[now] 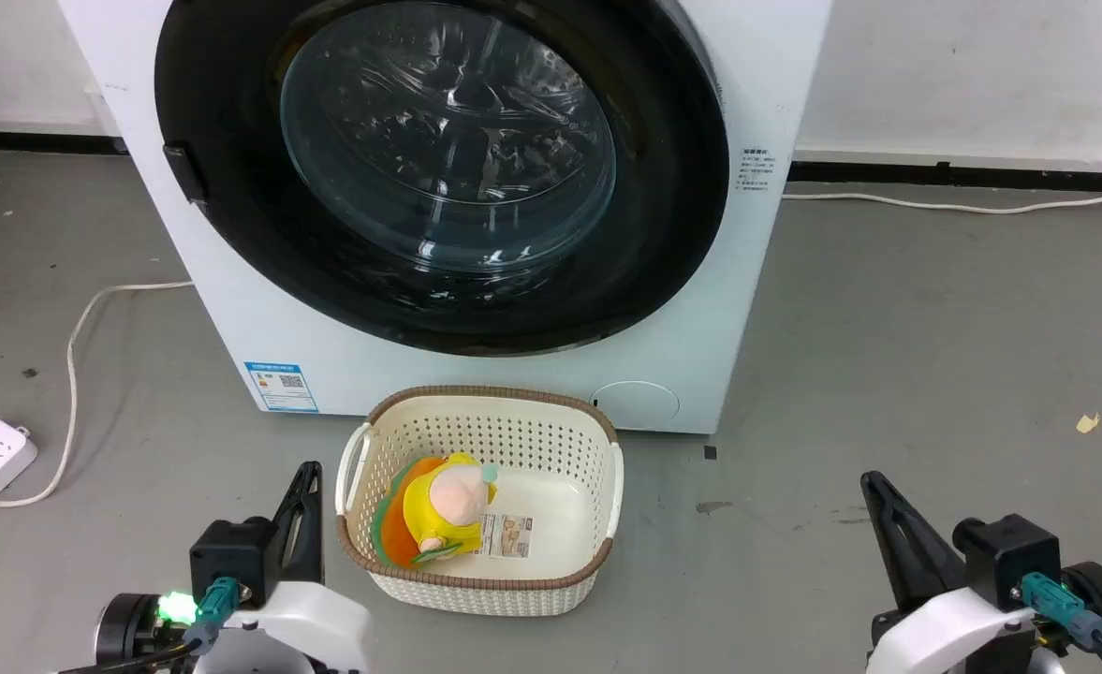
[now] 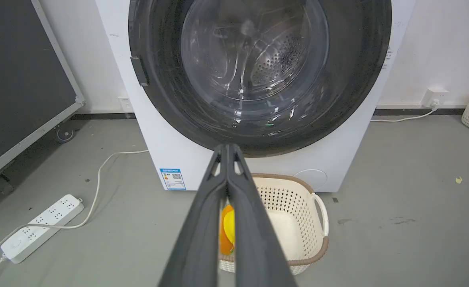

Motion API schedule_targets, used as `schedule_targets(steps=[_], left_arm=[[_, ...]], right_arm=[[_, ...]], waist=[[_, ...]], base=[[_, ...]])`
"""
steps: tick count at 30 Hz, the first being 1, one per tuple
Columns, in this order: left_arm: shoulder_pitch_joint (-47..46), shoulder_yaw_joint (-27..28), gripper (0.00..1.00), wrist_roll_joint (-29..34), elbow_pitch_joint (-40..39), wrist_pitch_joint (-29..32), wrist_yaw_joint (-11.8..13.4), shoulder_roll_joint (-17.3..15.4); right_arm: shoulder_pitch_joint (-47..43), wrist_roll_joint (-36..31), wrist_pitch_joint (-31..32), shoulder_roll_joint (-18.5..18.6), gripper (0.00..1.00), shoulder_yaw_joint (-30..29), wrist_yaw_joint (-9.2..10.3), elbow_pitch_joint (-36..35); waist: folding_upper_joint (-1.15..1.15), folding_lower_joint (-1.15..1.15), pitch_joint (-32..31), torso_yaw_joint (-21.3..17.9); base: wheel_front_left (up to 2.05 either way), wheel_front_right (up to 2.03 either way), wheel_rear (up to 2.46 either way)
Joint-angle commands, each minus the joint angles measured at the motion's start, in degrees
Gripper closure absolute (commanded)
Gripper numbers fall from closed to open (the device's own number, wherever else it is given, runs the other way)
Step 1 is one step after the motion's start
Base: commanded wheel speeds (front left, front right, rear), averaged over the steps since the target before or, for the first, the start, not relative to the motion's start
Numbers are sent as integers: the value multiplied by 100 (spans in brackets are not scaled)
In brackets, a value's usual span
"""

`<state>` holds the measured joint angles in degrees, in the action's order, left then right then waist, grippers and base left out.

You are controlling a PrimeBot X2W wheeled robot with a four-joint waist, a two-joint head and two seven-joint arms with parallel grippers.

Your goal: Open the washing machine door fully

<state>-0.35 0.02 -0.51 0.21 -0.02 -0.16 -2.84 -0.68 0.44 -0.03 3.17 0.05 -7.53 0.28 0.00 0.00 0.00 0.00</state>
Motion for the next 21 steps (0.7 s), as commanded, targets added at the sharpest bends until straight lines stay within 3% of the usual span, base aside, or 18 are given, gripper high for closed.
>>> schedule_targets(steps=[1, 21], left_arm=[[35, -2, 100, 51, -21, 2, 16, -4], [35, -2, 100, 51, -21, 2, 16, -4]], right_arm=[[68, -44, 3, -29, 100, -5, 4, -28], [68, -44, 3, -29, 100, -5, 4, -28]], waist=[[0, 0, 0, 0], [0, 0, 0, 0]], base=[[0, 0, 0], [0, 0, 0]])
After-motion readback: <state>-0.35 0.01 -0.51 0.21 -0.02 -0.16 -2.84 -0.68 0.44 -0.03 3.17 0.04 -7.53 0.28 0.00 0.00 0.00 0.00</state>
